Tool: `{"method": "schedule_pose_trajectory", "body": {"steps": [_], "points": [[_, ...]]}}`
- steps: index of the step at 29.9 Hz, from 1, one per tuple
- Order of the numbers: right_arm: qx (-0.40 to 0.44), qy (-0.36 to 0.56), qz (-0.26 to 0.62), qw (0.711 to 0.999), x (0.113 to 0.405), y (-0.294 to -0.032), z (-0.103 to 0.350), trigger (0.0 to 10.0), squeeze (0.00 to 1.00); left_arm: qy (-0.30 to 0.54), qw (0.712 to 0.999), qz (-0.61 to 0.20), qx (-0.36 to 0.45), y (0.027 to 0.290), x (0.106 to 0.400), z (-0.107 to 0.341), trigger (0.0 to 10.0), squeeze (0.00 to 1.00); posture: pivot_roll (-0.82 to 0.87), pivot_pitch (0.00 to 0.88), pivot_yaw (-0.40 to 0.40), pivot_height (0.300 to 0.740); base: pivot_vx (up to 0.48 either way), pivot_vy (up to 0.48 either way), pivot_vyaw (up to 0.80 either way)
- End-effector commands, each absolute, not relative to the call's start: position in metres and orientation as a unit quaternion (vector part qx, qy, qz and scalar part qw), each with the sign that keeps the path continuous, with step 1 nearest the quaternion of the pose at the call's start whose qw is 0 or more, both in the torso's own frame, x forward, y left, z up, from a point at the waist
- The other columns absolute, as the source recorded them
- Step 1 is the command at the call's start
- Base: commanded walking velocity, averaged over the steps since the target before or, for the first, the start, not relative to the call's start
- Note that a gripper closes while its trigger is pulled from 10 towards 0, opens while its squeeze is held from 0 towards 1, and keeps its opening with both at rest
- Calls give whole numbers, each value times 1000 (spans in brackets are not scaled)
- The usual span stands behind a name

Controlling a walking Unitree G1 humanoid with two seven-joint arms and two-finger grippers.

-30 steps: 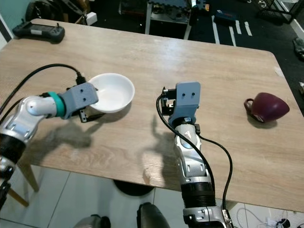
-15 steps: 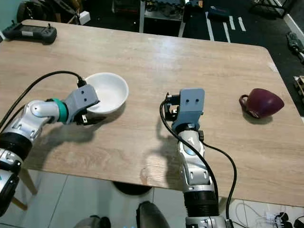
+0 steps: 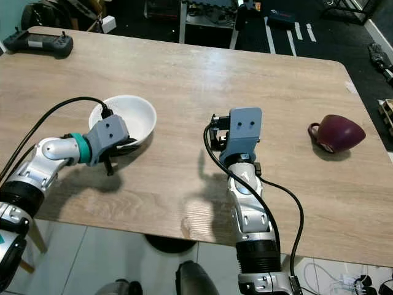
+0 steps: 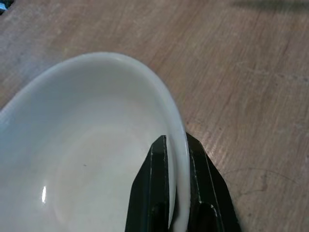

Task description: Setting the table

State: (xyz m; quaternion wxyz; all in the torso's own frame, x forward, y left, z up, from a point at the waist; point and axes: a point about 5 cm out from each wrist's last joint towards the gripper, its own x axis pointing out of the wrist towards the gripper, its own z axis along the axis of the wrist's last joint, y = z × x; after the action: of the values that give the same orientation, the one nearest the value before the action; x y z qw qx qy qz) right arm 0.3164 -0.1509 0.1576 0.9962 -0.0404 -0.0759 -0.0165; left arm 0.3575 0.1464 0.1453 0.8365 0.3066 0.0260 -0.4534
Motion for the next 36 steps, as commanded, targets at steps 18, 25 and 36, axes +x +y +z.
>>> {"method": "schedule_pose_trajectory", "body": {"steps": [18, 25, 36], "points": [[136, -94, 85, 983, 317, -133, 191, 10000, 0, -248, 746, -357, 504, 94, 332, 201, 10000, 0, -83, 0, 20, 740, 0, 0, 0], [254, -111, 129, 952, 318, -132, 215, 10000, 0, -261, 696, -383, 549, 89, 321, 186, 10000, 0, -86, 0, 21, 740, 0, 0, 0], [200, -42, 138, 969, 321, -116, 191, 10000, 0, -323, 639, -405, 569, 65, 310, 189, 10000, 0, -80, 0, 17, 740, 0, 0, 0]]}}
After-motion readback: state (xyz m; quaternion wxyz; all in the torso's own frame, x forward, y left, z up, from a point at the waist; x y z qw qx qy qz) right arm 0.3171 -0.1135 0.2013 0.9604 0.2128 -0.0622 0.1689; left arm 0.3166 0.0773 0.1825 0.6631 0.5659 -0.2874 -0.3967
